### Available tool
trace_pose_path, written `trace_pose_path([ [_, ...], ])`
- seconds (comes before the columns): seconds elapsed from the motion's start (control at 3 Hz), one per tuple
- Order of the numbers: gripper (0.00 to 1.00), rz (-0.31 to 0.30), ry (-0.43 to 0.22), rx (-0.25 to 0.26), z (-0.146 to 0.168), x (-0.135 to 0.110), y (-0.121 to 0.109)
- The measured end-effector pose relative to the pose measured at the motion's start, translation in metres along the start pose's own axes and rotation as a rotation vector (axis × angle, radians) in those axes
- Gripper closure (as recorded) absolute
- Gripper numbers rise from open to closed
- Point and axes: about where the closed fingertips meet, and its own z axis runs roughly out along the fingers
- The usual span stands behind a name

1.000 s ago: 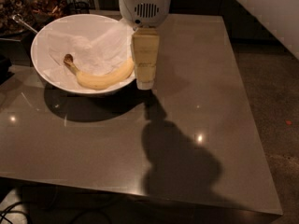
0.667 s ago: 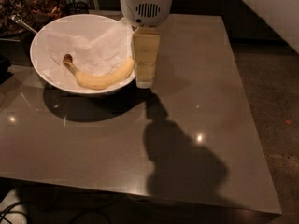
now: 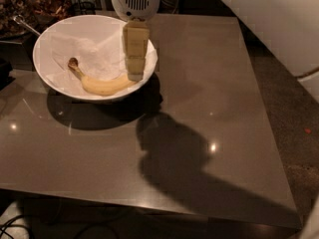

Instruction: Pick banana from white bowl

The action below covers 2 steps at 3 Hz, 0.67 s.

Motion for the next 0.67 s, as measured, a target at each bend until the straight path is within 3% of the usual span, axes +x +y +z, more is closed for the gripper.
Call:
trace_pose_path([
  [0.67,0.25,-0.014,-0.050,-0.076,0.036,-0.025,-0.034],
])
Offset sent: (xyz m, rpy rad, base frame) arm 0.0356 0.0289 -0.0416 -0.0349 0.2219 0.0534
